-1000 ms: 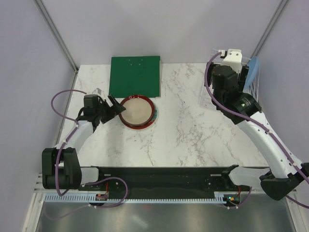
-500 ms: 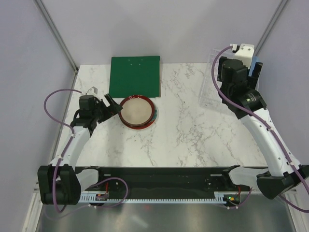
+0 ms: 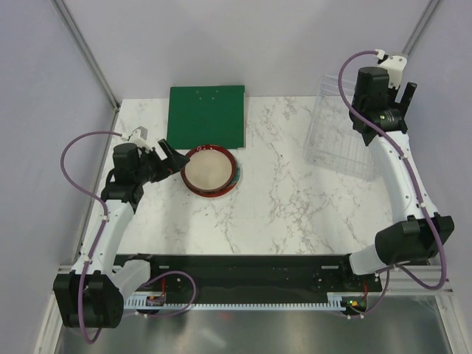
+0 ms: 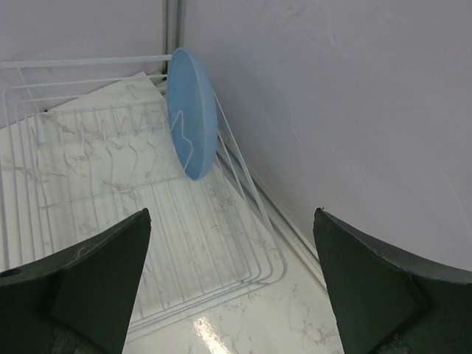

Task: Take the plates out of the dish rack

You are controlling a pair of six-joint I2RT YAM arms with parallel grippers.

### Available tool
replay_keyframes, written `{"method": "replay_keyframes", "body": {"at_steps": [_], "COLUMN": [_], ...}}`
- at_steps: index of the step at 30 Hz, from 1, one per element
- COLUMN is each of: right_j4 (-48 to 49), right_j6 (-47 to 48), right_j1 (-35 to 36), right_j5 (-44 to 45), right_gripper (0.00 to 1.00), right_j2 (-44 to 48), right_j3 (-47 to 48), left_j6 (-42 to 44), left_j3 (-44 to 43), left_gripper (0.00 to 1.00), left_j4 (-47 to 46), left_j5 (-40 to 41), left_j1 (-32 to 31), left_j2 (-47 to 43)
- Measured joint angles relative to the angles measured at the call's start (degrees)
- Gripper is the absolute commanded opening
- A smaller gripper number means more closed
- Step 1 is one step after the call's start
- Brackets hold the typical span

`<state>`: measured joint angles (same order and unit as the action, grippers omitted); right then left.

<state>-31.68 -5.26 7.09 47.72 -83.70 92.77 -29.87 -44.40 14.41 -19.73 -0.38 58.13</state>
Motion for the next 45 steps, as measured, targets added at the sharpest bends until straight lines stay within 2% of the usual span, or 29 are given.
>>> {"method": "replay_keyframes", "body": {"at_steps": [11, 22, 26, 28, 39, 45], "right_j4": [-0.02, -0.13, -0.07, -0.02, -0.02, -0.04], "right_j6": [-2.43, -1.75, -1.22, -0.92, -0.70, -0.96], "right_j1": [-9.44, -11.82, -12.02, -12.13, -12.35, -13.20], "right_j5": [-3.54, -2.75, -1.25, -0.68, 0.20, 0.17], "right_gripper": [0.98, 0.98, 0.93, 0.85, 0.84, 0.73], "right_j2": [-19.15, -34.34, -36.96, -37.88, -40.26, -41.29], "right_j3": [12.72, 24.70, 26.64, 26.97, 26.99, 26.93], "left_j6": [0.15, 0.57, 0.81, 0.83, 0.83, 0.83], "left_j3": [0.00, -0.59, -1.16, -1.20, -1.20, -1.20], "left_gripper": [1.00, 1.00, 1.00, 1.00, 1.00, 1.00], "left_j4": [-3.06, -6.71, -7.98, -8.57, -9.18, -9.68], "left_j5": [-5.79, -9.90, -10.58, -10.73, -10.88, -10.88], "left_j1": [0.00, 0.00, 0.00, 0.00, 0.00, 0.00], "left_j2": [2.84, 11.61, 13.27, 13.92, 15.04, 15.32]}}
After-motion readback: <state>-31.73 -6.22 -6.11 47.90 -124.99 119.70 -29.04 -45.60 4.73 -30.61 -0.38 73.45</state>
